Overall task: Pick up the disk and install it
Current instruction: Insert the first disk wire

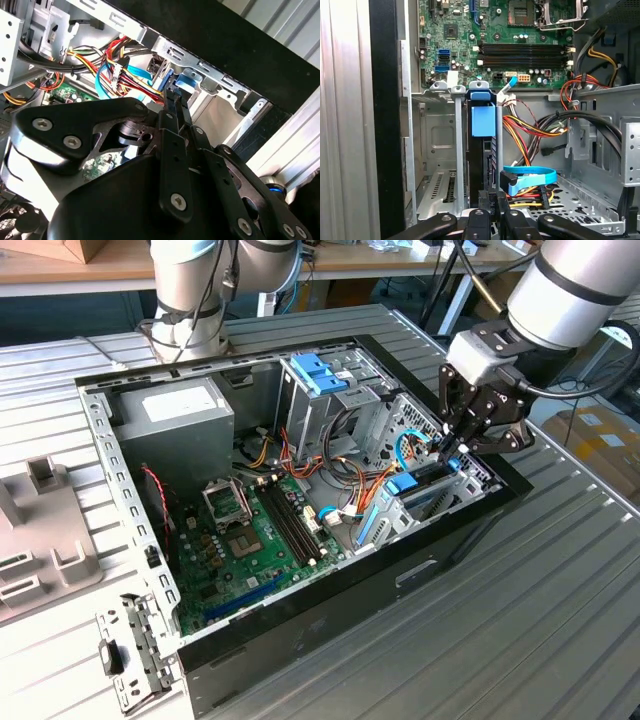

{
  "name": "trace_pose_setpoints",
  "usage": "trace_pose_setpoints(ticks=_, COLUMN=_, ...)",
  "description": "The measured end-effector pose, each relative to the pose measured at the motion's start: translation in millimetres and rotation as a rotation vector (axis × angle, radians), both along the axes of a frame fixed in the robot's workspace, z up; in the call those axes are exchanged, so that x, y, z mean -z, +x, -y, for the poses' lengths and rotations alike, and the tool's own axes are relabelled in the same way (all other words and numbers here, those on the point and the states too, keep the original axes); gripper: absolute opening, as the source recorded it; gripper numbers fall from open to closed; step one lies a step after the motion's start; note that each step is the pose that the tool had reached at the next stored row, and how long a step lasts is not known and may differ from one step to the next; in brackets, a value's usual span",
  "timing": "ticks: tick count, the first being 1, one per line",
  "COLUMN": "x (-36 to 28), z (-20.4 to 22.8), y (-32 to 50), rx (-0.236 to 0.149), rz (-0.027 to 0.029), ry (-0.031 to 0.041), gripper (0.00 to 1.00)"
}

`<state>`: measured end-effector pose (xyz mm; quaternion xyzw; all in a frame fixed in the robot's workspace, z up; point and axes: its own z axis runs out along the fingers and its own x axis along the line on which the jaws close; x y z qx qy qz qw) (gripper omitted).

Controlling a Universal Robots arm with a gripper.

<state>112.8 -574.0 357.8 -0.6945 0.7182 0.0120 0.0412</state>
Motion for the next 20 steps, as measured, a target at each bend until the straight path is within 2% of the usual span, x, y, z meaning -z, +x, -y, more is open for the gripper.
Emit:
trace_pose_setpoints(ticks=9, x=1.1, z=0.0, y=-3.0, rx=0.0, rz=0.0, ry=0.0002, gripper=0.17)
trace_pose_setpoints(ticks=14, x=5.0, z=0.0, y=-4.9, rx=0.0, rz=0.0, ry=0.0006, gripper=0.17)
trace_pose_setpoints(ticks=17, x=6.5, z=0.0, y=-5.1, rx=0.0, rz=-0.0001, ry=0.0121, gripper=0.17)
trace_pose_setpoints(ticks=18, x=6.8, z=0.0, y=-5.2, rx=0.0, rz=0.0, ry=0.0268, gripper=0.17)
trace_pose_setpoints(ticks=19, x=7.1, z=0.1, y=-5.2, rx=0.0, rz=0.0, ry=0.0336, gripper=0.17)
trace_pose_setpoints(ticks=20, x=7.2, z=0.5, y=-5.3, rx=0.0, rz=0.0, ry=0.0373, gripper=0.17)
